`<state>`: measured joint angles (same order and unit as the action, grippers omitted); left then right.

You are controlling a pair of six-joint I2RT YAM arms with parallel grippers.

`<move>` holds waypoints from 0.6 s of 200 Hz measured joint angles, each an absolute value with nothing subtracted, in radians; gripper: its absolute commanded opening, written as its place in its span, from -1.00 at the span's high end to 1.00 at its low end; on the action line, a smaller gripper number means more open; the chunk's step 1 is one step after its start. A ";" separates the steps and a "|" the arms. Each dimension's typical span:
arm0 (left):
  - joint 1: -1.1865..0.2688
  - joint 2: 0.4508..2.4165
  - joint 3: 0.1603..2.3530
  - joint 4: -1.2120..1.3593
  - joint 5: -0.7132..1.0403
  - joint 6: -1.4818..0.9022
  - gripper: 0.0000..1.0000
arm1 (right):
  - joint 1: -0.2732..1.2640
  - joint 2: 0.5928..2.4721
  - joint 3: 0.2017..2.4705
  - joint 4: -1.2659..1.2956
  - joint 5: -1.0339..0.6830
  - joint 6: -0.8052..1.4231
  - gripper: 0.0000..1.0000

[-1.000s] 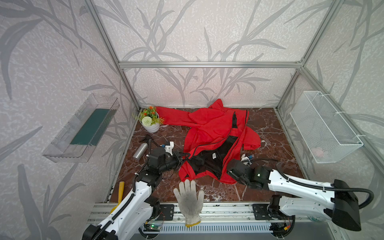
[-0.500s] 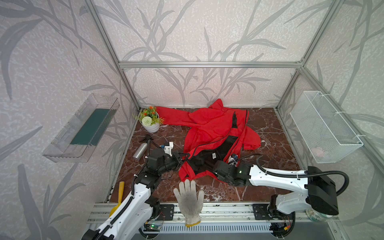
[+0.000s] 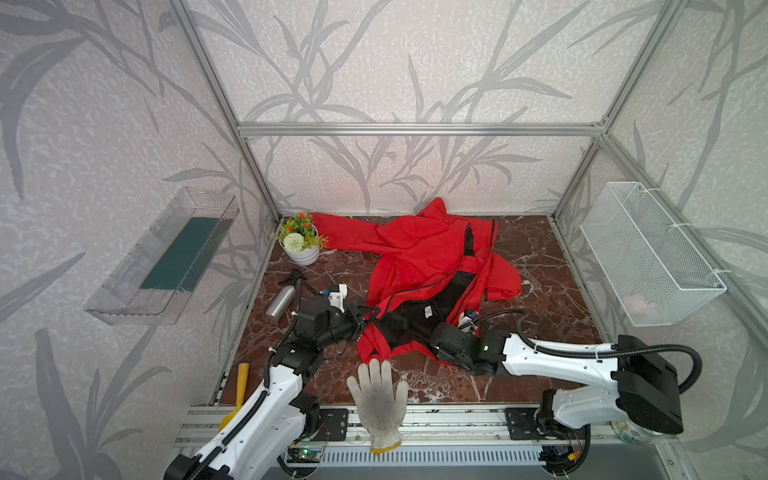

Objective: Zip up the jacket

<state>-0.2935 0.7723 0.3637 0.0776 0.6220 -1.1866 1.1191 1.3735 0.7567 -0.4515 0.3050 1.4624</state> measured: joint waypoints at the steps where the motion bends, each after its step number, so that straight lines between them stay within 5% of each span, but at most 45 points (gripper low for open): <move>1: -0.294 0.772 0.364 0.078 0.622 -1.186 1.00 | 1.119 1.374 0.756 -0.451 0.305 1.462 0.53; 47: -0.294 0.772 0.364 0.078 0.622 -1.186 1.00 | 1.098 1.374 0.719 -0.397 0.303 1.459 0.73; 69: -0.294 0.772 0.364 0.075 0.622 -1.186 1.00 | 1.074 1.373 0.691 -0.378 0.301 1.444 1.00; 120: -0.294 0.835 0.364 0.083 0.622 -1.169 1.00 | 1.061 1.198 0.631 -0.390 0.308 1.441 1.00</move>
